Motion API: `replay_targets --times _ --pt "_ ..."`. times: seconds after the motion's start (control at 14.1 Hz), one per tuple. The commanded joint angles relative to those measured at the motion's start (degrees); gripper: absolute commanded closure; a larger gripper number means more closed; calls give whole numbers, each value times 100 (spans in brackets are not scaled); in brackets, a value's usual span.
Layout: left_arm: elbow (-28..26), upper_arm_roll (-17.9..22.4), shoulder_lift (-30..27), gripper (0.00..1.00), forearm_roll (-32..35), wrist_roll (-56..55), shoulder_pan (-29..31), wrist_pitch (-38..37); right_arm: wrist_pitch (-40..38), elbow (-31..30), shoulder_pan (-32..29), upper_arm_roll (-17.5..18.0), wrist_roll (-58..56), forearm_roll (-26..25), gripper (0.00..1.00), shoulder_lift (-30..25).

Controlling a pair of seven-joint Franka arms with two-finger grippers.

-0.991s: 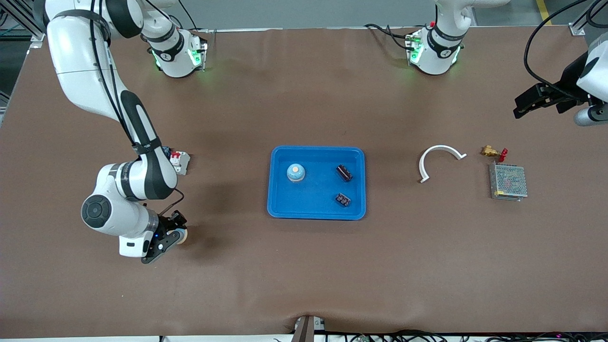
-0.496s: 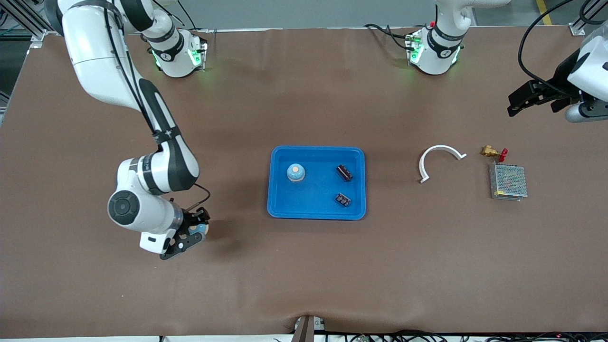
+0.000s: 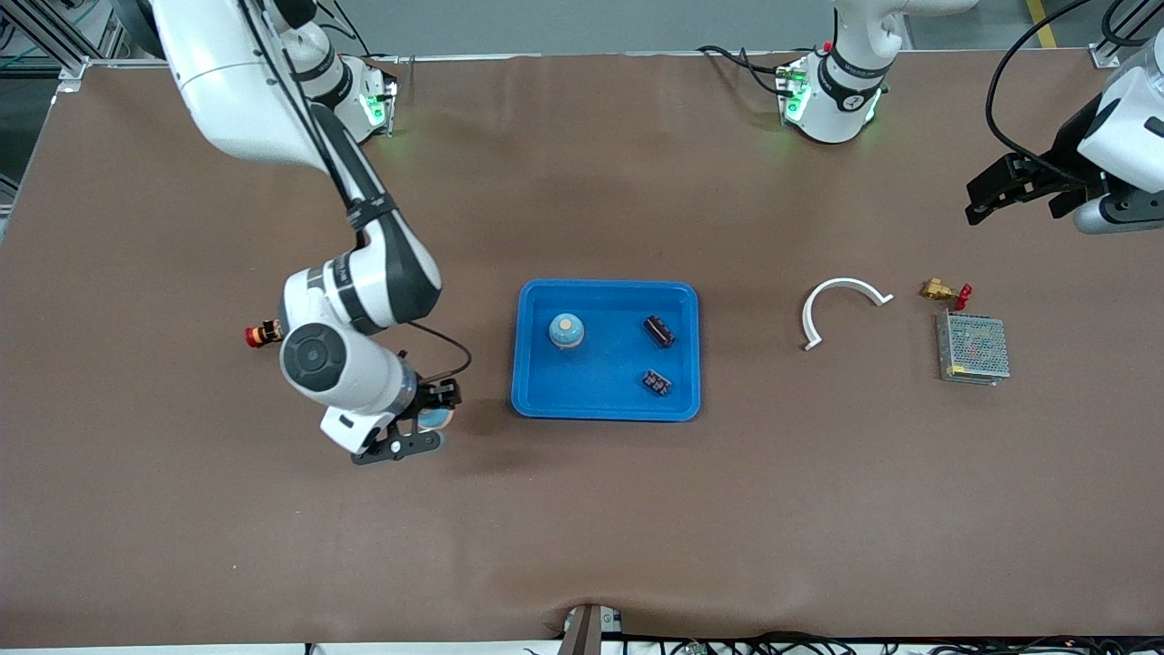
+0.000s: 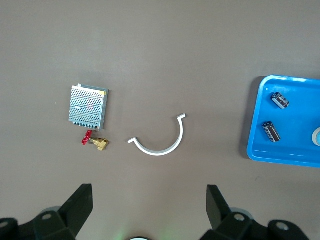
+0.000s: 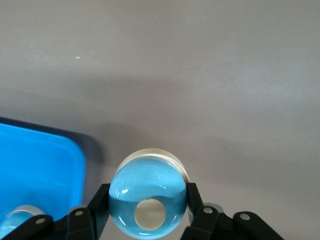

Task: Place electrolytic capacitor and blue bell in tray
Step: 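Carry the second bell with the right gripper into the tray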

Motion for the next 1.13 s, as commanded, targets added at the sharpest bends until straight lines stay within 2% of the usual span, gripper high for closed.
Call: replay_targets --times 0.0,0.42,1.06 --pt "-162 25 -153 0 -86 41 -11 100 -12 -89 417 -46 1026 44 47 -137" --pt "-110 25 -100 0 -86 86 42 91 506 -80 1068 -55 2381 18 47 -75" --pt "-92 25 -74 0 -42 86 24 109 1166 -115 1368 -98 2786 -53 47 302"
